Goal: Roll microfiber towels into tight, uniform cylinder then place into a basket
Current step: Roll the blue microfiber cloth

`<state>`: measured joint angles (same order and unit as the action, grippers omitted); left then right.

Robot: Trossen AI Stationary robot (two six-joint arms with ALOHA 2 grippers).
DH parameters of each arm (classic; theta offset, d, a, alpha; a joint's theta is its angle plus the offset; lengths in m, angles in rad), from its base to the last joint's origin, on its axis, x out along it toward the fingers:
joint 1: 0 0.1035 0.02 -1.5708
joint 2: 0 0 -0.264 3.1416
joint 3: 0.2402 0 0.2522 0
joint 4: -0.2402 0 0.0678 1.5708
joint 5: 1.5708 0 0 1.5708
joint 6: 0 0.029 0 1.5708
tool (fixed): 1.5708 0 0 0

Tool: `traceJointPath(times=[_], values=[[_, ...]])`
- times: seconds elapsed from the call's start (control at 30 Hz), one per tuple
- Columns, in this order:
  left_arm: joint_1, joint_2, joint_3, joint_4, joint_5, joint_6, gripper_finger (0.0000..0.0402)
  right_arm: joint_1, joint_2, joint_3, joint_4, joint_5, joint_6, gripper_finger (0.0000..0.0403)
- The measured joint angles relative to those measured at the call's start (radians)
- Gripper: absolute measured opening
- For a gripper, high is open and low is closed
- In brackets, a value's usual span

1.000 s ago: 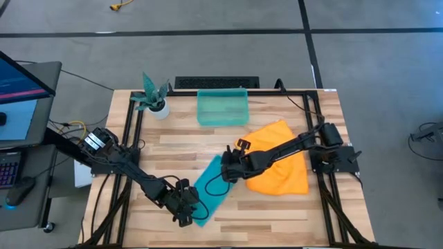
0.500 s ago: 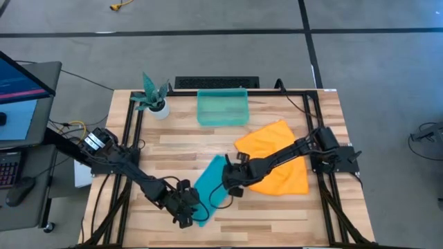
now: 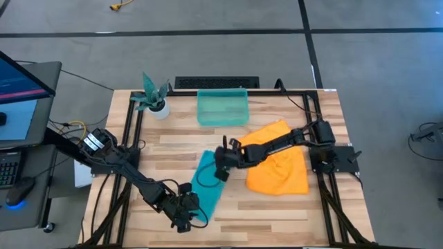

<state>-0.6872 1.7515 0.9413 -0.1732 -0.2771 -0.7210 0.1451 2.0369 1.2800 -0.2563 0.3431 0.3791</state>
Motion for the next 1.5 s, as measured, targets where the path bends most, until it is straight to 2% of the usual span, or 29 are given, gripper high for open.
traceJointPath(times=[0.13, 0.3, 0.47, 0.53, 0.63, 0.7, 0.8, 0.97, 1.07, 1.3, 1.5], values=[[0.003, 0.000, 0.000, -0.003, -0.008, 0.008, 0.0139, -0.021, 0.032, 0.005, 0.062, 0.002, -0.005, 0.0097], [0.004, 0.000, 0.000, -0.048, -0.044, 0.005, 0.0139, 0.006, 0.033, 0.003, 0.025, 0.001, -0.045, 0.0097], [0.004, 0.000, 0.000, -0.083, -0.139, 0.004, 0.0139, 0.052, -0.020, 0.013, -0.007, 0.044, -0.069, 0.0097], [0.007, 0.000, 0.000, -0.088, -0.166, 0.003, 0.0139, 0.074, -0.047, 0.019, -0.070, 0.069, -0.073, 0.0097], [0.011, 0.000, -0.004, -0.088, -0.153, 0.002, 0.0139, 0.103, -0.064, 0.031, -0.142, 0.074, -0.073, 0.0097], [0.012, 0.000, -0.011, -0.075, -0.150, 0.000, 0.0139, 0.121, -0.070, 0.035, -0.128, 0.072, -0.073, 0.0097], [0.021, 0.000, -0.015, -0.083, -0.150, -0.021, 0.0139, 0.140, -0.069, 0.032, -0.158, 0.025, -0.073, 0.0097], [0.061, 0.000, -0.049, -0.060, -0.206, -0.027, 0.0139, 0.158, -0.069, 0.032, -0.212, -0.129, -0.073, 0.0097], [0.087, 0.000, -0.063, -0.060, -0.234, -0.027, 0.0139, 0.177, -0.082, 0.032, -0.263, -0.130, -0.073, 0.0097], [0.113, 0.000, -0.064, -0.087, -0.225, -0.041, 0.0139, 0.205, -0.102, 0.081, -0.372, -0.128, -0.069, 0.0097], [0.119, 0.000, -0.064, -0.115, -0.202, -0.175, 0.0139, 0.234, -0.104, 0.122, -0.467, -0.125, -0.065, 0.0097]])
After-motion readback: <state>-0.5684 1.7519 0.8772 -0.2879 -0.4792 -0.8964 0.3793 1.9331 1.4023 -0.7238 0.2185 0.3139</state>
